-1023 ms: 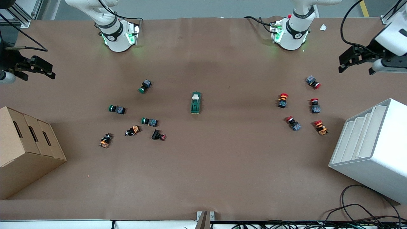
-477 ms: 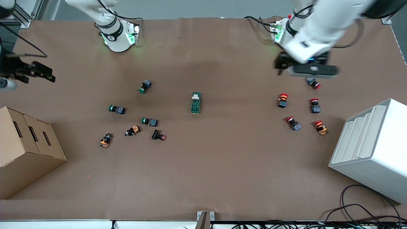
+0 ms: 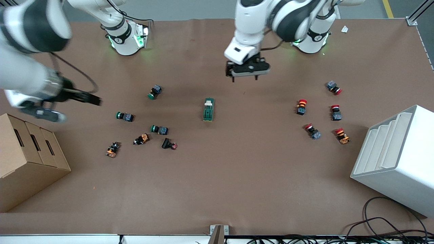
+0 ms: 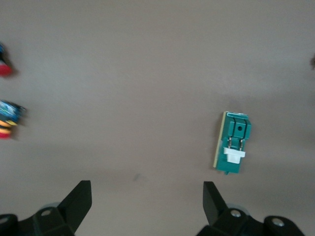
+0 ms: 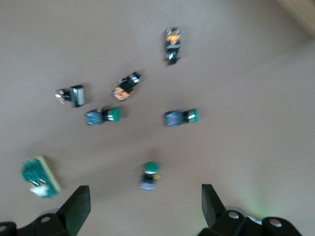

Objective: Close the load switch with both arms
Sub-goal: 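Move the left and right grippers toward the green load switch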

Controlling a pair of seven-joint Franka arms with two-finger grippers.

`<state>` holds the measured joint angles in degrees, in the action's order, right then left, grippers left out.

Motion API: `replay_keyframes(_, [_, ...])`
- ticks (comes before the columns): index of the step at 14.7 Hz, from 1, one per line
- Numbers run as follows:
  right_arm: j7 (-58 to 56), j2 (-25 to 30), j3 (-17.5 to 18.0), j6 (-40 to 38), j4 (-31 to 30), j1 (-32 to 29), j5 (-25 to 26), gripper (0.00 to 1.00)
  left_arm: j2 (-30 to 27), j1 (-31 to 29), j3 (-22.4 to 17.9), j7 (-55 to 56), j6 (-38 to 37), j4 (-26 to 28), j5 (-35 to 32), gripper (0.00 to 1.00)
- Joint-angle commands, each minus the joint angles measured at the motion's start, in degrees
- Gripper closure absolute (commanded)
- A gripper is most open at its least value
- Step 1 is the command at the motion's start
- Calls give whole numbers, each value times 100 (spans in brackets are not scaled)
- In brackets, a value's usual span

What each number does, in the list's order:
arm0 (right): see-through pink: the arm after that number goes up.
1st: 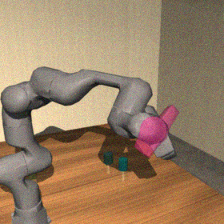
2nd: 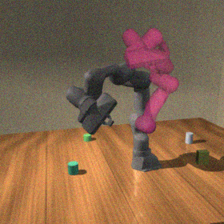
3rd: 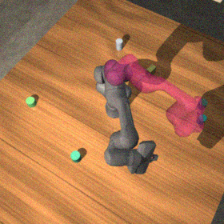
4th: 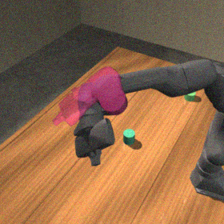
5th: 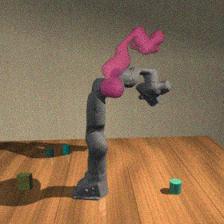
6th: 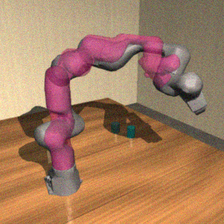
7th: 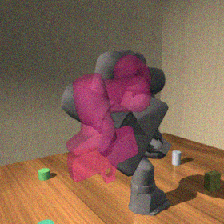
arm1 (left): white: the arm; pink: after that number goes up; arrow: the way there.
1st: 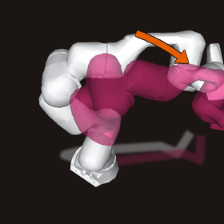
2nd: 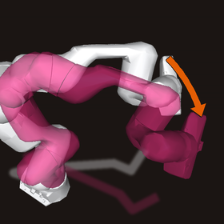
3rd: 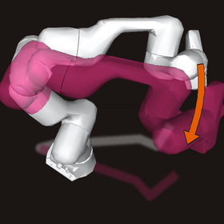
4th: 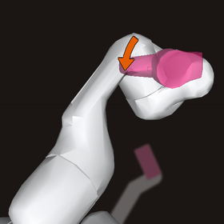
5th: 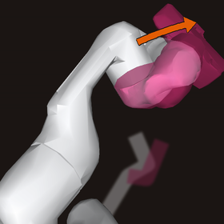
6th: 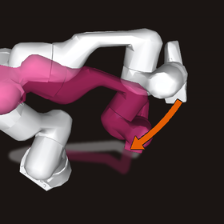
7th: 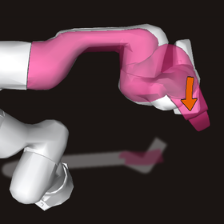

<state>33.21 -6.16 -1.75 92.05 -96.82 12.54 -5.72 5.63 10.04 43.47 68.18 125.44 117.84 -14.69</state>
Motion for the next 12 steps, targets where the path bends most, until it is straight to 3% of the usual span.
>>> replay_keyframes(1, [1413,-271,-36,417,-144,572,-542,0,964,532,65,1595,358,-112,-1365,0])
replay_keyframes(4, [1793,-263,-36,1207,-766,1020,-1149,0,1887,1069,74,3783,517,-130,-3306,0])
replay_keyframes(7, [2198,-307,-36,2199,-1416,1618,-1282,0,2617,1482,65,5464,482,-156,-4960,0])
replay_keyframes(10, [2225,-561,-36,3543,-2085,2268,-1879,0,3101,1703,30,6206,455,-235,-6332,0])
replay_keyframes(12, [2312,-911,-36,4134,-2192,2576,-2047,0,3356,1878,21,6347,176,-366,-6844,1])
